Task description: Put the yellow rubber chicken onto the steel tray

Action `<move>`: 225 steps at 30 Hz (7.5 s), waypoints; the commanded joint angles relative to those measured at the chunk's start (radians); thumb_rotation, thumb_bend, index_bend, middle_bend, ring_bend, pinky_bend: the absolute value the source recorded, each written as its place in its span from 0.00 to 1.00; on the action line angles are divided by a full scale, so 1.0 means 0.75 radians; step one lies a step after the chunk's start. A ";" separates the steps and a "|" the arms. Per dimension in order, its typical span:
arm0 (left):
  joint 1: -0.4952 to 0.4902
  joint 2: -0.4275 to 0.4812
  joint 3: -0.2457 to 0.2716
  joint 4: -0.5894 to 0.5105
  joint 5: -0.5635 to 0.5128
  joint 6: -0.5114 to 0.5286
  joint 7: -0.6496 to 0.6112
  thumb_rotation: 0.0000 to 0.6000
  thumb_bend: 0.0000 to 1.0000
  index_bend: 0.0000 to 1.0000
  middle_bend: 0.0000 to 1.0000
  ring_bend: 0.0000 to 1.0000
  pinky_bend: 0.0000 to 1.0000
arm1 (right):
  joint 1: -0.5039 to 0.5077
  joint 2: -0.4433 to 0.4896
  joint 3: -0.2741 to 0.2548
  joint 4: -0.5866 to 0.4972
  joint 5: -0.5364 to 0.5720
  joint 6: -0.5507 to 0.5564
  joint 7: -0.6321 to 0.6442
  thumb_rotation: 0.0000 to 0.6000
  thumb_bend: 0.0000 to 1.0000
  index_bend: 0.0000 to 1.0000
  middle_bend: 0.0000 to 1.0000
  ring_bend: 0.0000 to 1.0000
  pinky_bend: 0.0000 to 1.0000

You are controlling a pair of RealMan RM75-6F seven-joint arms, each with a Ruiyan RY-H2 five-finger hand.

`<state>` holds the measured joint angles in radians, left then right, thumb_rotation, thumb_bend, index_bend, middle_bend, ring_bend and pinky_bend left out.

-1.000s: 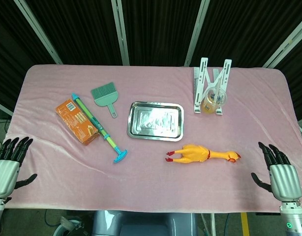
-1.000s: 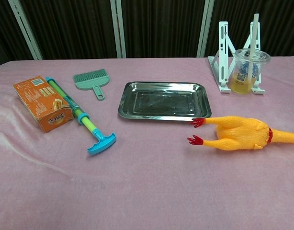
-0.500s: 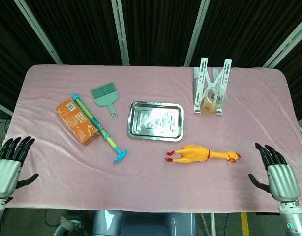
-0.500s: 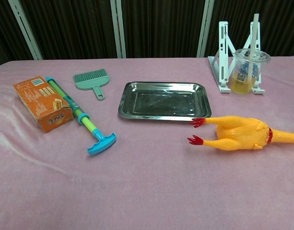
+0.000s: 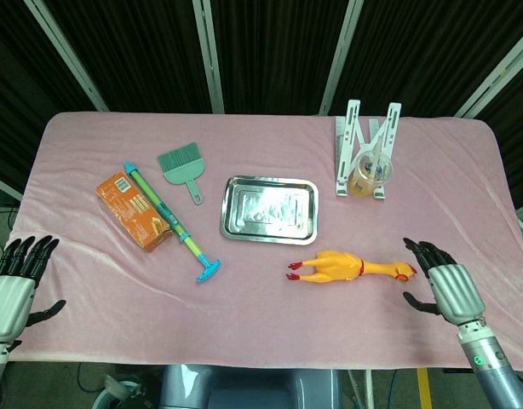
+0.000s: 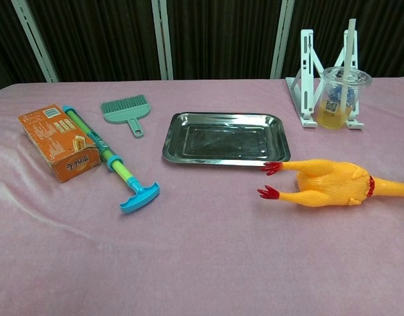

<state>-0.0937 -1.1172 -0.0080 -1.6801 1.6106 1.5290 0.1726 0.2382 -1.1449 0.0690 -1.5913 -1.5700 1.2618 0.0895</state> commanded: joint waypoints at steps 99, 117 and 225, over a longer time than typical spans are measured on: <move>-0.734 -0.137 -0.317 -0.489 -0.195 -0.755 0.236 1.00 0.14 0.12 0.19 0.11 0.16 | 0.487 -0.026 -0.159 0.095 -0.225 -0.218 1.277 1.00 0.43 0.97 0.76 0.79 0.90; -0.964 -0.461 -0.367 -0.502 -0.654 -0.781 0.484 1.00 0.15 0.15 0.22 0.15 0.16 | 0.544 -0.071 -0.161 -0.013 -0.243 -0.236 1.198 1.00 0.45 0.97 0.76 0.79 0.90; -1.053 -0.648 -0.313 -0.323 -0.728 -0.527 0.364 1.00 0.38 0.46 0.63 0.55 0.58 | 0.560 -0.061 -0.164 -0.037 -0.173 -0.156 1.250 1.00 0.49 0.97 0.76 0.79 0.90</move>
<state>-0.8843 -1.6050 -0.2445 -1.9209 1.0663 1.1367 0.4463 0.6578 -1.1904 -0.0539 -1.6189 -1.6995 1.1446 1.0270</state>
